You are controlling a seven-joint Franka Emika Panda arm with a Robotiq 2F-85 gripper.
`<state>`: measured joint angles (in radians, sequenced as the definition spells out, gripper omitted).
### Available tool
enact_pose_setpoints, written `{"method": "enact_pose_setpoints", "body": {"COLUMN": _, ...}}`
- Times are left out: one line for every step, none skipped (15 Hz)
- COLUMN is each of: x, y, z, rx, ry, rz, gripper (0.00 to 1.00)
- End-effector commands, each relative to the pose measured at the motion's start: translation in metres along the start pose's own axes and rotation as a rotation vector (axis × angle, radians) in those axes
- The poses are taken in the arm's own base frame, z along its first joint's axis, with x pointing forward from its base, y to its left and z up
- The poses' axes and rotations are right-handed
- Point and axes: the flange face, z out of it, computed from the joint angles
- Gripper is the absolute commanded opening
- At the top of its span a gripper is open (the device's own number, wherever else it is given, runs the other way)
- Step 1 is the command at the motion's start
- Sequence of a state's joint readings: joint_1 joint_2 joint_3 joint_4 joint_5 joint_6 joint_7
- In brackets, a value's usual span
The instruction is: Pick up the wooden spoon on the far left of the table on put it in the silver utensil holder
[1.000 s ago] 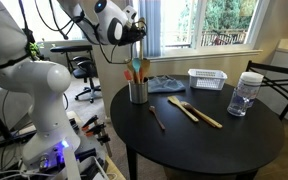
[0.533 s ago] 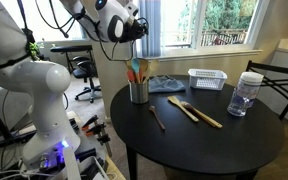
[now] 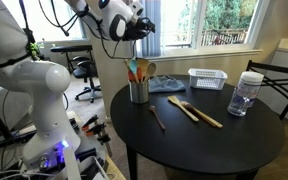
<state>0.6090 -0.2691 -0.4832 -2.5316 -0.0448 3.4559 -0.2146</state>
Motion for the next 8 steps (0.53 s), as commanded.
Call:
{"method": "enact_pose_setpoints", "body": {"x": 0.002, "y": 0.023, "z": 0.017, "rx": -0.049, "ry": -0.01, "rz": 0.077, "gripper": 1.0}}
{"method": "enact_pose_setpoints", "body": {"x": 0.0, "y": 0.028, "z": 0.021, "rx": -0.06, "ry": -0.015, "rz": 0.095, "gripper": 1.0}}
{"method": "enact_pose_setpoints", "body": {"x": -0.005, "y": 0.032, "z": 0.025, "rx": -0.07, "ry": -0.027, "rz": 0.113, "gripper": 1.0}}
{"method": "enact_pose_setpoints", "body": {"x": -0.01, "y": 0.034, "z": 0.029, "rx": -0.076, "ry": -0.039, "rz": 0.132, "gripper": 1.0}}
{"method": "enact_pose_setpoints", "body": {"x": -0.02, "y": 0.035, "z": 0.034, "rx": -0.082, "ry": -0.062, "rz": 0.159, "gripper": 1.0}}
{"method": "enact_pose_setpoints", "body": {"x": -0.028, "y": 0.035, "z": 0.037, "rx": -0.084, "ry": -0.078, "rz": 0.183, "gripper": 1.0}}
{"method": "enact_pose_setpoints", "body": {"x": -0.042, "y": 0.031, "z": 0.043, "rx": -0.086, "ry": -0.111, "rz": 0.213, "gripper": 1.0}}
{"method": "enact_pose_setpoints", "body": {"x": -0.053, "y": 0.027, "z": 0.046, "rx": -0.086, "ry": -0.126, "rz": 0.24, "gripper": 1.0}}
